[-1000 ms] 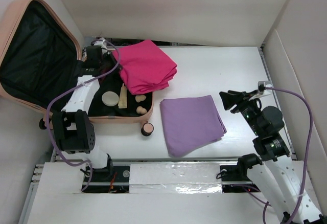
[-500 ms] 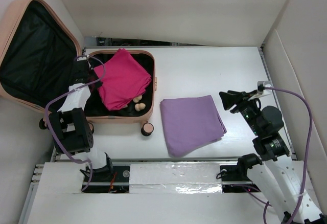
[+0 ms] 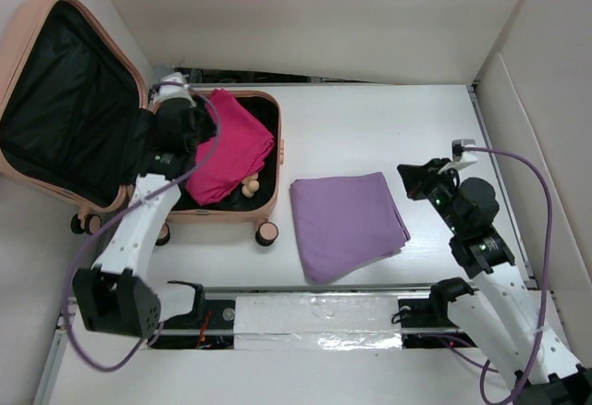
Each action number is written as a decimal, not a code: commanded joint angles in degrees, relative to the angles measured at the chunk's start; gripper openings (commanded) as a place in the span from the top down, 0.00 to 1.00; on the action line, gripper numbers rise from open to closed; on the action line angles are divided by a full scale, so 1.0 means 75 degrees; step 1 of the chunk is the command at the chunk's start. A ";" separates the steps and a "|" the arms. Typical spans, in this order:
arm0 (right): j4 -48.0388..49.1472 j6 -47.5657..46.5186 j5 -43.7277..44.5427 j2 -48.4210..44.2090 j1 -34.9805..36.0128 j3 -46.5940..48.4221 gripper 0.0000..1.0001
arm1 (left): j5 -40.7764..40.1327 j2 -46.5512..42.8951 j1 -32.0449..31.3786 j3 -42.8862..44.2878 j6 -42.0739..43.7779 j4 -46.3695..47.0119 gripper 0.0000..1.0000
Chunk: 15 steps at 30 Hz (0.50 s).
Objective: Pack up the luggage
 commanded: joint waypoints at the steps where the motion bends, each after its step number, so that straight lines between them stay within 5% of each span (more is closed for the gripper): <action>1: 0.0518 0.0047 0.0288 0.0384 0.0060 -0.0060 0.96 | 0.0028 -0.0713 -0.1683 0.0208 0.0046 0.0069 0.60; 4: 0.0706 0.0047 0.0090 0.1040 0.0060 -0.0037 0.97 | 0.0123 -0.0866 -0.2998 -0.0248 -0.0175 -0.0095 0.74; 11: 0.0659 0.0035 0.0112 0.1616 0.0060 0.0011 0.97 | 0.1045 -0.1124 -0.3377 -0.1771 -0.0937 0.0747 0.95; 12: 0.0636 0.0047 0.0437 0.1627 0.0060 -0.0047 0.94 | 0.1083 -0.1183 -0.3553 -0.1889 -0.1123 0.1050 0.97; 15: 0.0600 0.0128 0.1351 0.1791 0.0060 -0.0387 0.52 | 0.0921 -0.1009 -0.4673 -0.1821 -0.1149 0.1136 1.00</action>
